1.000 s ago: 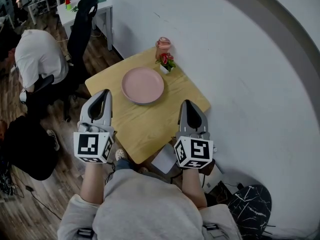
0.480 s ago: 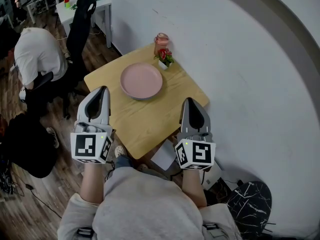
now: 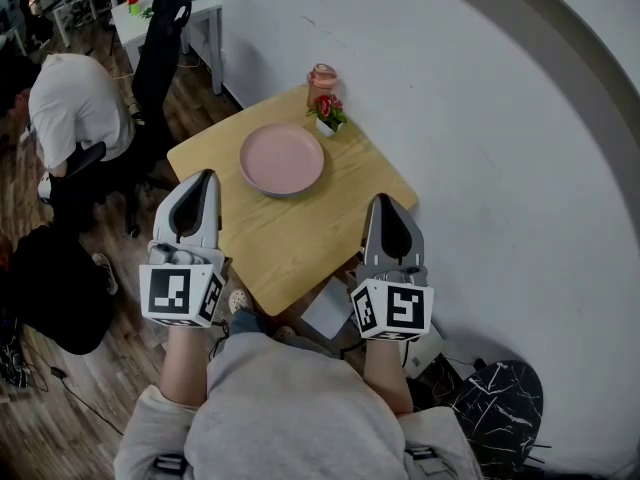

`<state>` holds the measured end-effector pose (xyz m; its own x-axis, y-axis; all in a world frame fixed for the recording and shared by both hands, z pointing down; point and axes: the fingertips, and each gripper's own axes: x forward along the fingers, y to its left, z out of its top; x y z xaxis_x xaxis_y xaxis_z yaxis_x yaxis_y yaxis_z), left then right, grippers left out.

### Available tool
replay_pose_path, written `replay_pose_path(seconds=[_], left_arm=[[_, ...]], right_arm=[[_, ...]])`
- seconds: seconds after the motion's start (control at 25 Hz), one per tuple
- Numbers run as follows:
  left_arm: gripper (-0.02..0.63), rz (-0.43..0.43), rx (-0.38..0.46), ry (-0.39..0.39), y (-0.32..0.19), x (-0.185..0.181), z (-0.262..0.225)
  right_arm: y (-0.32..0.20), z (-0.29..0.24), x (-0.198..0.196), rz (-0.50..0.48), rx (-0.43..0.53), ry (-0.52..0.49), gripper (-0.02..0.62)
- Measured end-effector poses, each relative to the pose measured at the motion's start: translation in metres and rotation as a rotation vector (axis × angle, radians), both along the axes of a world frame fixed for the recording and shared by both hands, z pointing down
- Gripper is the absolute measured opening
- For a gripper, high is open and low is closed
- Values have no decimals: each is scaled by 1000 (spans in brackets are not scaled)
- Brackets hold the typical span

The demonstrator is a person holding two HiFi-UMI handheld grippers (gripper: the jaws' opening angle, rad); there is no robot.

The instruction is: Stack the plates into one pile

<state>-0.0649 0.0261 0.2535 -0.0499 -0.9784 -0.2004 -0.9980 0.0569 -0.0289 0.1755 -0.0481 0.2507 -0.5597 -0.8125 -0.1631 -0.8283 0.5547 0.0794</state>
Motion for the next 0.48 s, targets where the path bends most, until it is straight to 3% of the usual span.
replay_pose_path(seconds=[0.48], left_arm=[[60,0,-4,10,3,-1,3]], right_arm=[[3,2,-1,-2,-2,-8,5]])
